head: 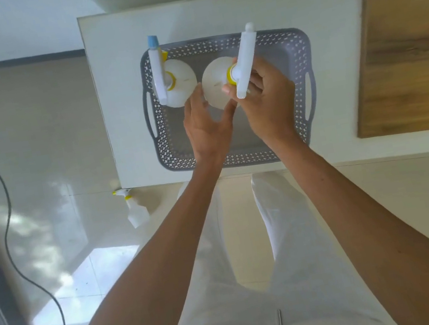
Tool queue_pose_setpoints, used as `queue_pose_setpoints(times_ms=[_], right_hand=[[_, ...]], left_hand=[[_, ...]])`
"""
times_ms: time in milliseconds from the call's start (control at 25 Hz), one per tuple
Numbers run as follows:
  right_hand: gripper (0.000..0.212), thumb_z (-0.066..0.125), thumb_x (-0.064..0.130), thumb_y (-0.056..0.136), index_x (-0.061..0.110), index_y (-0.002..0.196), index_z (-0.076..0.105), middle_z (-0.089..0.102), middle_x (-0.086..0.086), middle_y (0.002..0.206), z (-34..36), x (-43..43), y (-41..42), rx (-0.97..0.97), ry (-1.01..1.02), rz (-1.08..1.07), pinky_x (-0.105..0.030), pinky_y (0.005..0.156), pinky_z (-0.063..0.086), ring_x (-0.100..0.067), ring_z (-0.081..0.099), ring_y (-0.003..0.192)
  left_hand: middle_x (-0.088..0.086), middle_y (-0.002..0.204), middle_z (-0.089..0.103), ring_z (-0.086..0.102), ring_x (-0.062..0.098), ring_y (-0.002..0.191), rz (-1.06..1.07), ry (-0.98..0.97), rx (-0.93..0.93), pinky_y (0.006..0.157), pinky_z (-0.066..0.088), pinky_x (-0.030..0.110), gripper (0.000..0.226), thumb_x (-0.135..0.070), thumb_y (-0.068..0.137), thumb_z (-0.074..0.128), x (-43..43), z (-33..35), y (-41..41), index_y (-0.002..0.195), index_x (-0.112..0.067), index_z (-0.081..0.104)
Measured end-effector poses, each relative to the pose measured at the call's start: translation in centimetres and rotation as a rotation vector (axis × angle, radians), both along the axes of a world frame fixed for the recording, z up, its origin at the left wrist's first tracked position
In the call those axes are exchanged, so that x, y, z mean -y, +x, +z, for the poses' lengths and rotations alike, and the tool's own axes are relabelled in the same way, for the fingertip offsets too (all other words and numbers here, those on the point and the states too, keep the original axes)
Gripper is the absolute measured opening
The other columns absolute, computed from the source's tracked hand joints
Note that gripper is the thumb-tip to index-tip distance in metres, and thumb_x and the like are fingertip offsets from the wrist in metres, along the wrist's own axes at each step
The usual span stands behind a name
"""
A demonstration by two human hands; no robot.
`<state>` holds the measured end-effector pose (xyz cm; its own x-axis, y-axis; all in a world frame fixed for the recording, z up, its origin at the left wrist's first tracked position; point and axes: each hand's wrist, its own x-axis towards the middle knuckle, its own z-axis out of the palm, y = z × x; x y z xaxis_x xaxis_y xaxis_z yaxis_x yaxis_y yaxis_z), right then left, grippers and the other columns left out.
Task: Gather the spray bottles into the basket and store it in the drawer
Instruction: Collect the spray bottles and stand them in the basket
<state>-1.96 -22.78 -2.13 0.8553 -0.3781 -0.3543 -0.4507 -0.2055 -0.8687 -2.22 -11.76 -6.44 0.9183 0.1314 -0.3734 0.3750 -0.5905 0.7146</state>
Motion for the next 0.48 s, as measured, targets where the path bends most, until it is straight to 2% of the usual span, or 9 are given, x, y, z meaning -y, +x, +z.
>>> queue_pose_setpoints(times_ms=[240, 480], right_hand=[[0.038, 0.081, 0.013, 0.086, 0.003, 0.12, 0.069, 0.072, -0.012, 0.114, -1.3, -1.7, -0.7, -0.051, -0.078, 0.041, -0.043, 0.098, 0.058, -0.023, 0.07, 0.109], [0.034, 0.079, 0.014, 0.088, 0.002, 0.118, 0.069, 0.071, -0.009, 0.112, -2.7, -1.8, 0.1, -0.037, -0.196, 0.021, -0.041, 0.094, 0.058, -0.022, 0.068, 0.104]], left_hand=[[0.012, 0.126, 0.067, 0.064, 0.024, 0.115, -0.024, -0.044, -0.06, 0.097, 0.055, 0.045, 0.064, -0.025, 0.084, 0.078, -1.6, -0.9, -0.8, 0.138, -0.004, 0.052], [0.016, 0.126, 0.069, 0.066, 0.028, 0.117, -0.059, -0.072, -0.07, 0.098, 0.056, 0.045, 0.06, -0.019, 0.088, 0.074, -0.3, -1.9, 0.8, 0.138, 0.002, 0.048]])
